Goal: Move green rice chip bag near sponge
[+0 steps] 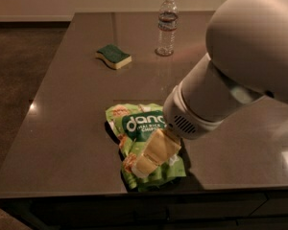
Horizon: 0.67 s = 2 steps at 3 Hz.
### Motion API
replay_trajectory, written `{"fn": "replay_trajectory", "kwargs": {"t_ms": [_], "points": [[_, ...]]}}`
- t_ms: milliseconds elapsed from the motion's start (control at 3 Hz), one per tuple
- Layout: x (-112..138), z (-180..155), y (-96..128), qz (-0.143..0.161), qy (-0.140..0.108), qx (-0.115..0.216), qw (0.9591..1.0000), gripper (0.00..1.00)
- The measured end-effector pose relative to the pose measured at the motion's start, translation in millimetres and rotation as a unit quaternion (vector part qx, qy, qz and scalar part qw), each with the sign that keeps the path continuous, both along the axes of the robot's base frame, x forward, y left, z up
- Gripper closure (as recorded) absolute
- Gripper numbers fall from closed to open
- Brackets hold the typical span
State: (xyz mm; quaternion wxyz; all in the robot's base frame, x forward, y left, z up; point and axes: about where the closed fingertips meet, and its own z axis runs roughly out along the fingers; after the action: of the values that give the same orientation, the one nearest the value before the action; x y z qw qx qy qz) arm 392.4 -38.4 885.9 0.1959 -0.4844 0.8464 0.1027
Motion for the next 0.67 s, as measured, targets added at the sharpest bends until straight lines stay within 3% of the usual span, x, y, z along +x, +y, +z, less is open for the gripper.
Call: {"fn": "replay_trajectory", "kwargs": {"t_ms": [667], "points": [[-5.7, -18.1, 12.7, -0.009, 0.017, -0.015, 0.9997, 0.0]]}}
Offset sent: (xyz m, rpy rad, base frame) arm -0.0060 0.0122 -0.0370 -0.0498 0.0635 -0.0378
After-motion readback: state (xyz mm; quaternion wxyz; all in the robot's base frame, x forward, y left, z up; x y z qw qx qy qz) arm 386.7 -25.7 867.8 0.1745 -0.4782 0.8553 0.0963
